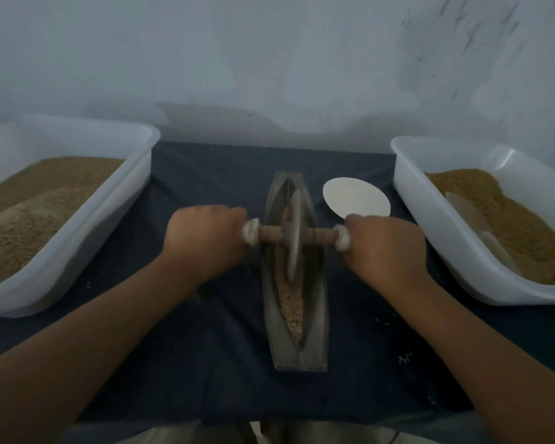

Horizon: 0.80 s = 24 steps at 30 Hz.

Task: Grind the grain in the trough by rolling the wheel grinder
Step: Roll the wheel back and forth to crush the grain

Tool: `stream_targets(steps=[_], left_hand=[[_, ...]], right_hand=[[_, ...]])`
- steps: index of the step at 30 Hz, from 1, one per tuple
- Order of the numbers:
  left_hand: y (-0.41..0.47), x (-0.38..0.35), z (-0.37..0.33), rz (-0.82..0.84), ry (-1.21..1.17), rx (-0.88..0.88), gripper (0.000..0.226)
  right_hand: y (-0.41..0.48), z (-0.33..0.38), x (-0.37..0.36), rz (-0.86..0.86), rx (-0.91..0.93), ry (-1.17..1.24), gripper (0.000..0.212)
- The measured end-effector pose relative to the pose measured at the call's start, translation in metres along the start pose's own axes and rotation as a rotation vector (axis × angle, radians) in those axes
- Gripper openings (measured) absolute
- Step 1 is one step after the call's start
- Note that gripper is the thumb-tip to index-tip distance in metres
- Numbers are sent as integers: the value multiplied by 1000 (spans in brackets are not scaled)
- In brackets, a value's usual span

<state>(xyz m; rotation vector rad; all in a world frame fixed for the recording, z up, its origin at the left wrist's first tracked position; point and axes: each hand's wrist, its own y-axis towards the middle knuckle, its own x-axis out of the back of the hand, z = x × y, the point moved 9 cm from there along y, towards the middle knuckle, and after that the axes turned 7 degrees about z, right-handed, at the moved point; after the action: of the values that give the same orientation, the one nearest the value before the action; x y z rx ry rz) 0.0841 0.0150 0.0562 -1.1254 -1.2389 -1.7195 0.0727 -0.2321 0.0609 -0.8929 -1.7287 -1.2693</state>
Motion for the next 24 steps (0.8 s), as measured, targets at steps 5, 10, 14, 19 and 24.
stream_targets(steps=[5, 10, 14, 19, 24], left_hand=[[45, -8, 9, 97, -68, 83, 32], [-24, 4, -1, 207, -48, -19, 26], [-61, 27, -6, 157, -10, -84, 31], [-18, 3, -2, 133, 36, 14, 36], [50, -30, 21, 171, -131, 132, 28]], right_hand=[[55, -3, -11, 118, -40, -11, 34], [-10, 2, 11, 190, 36, 37, 33], [-54, 8, 22, 176, 37, 119, 49], [-13, 0, 0, 113, 24, 60, 33], [70, 3, -8, 70, 33, -79, 26]])
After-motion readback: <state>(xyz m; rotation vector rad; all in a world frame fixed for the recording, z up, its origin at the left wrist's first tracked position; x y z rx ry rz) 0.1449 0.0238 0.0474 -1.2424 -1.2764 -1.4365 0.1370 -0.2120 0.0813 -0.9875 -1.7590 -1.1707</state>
